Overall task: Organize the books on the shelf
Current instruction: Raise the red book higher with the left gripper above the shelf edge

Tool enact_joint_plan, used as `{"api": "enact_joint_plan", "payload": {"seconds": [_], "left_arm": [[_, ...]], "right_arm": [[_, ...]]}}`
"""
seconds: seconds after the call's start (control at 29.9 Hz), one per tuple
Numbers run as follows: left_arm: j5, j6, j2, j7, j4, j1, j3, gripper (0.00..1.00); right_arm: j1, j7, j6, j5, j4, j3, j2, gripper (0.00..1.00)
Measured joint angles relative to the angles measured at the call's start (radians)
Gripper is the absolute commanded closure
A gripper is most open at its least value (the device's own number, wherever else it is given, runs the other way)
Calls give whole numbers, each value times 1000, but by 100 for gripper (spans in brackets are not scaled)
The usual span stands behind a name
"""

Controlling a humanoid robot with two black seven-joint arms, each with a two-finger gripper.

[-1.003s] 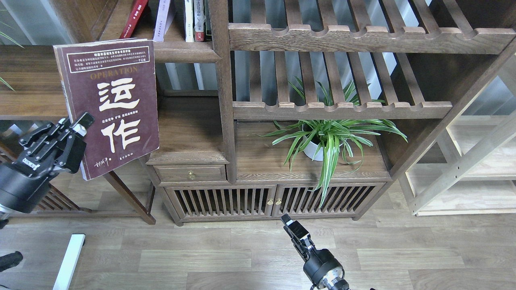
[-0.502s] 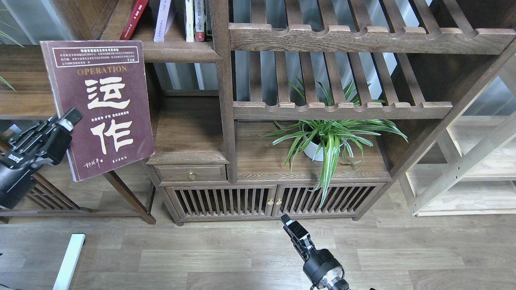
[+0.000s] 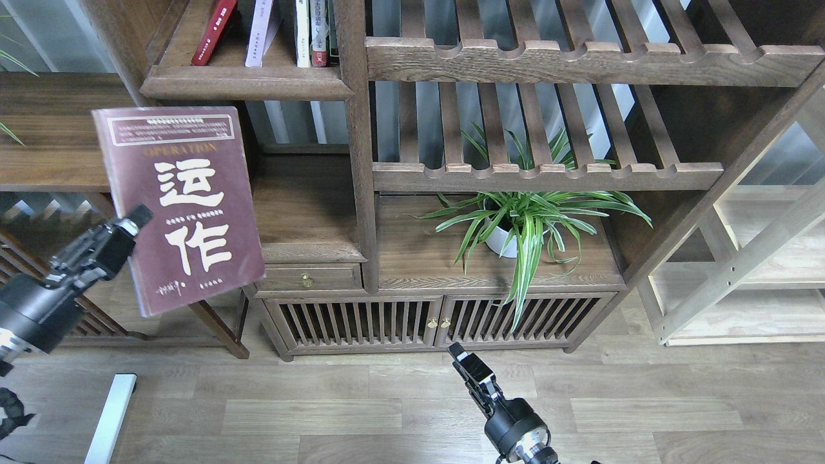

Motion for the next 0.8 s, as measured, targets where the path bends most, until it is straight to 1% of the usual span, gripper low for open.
{"api": "enact_joint_plan", "payload": {"seconds": [0.07, 0.13, 0.33, 0.67, 0.8], "left_arm": [[-8, 0, -21, 29, 0, 0, 0, 92], [-10, 0, -31, 43, 3, -1, 0, 92], [-13, 0, -39, 50, 37, -1, 0, 92], [-33, 0, -53, 52, 6, -19, -20, 92], [-36, 0, -48, 89, -41, -22, -33, 92]], "right_arm": [[-1, 0, 0, 0, 0, 4, 0, 52], [-1, 0, 0, 0, 0, 8, 0, 52], [-2, 0, 0, 0, 0, 9, 0, 52], [-2, 0, 0, 0, 0, 9, 0, 52], [-2, 0, 0, 0, 0, 11, 0, 52]]}}
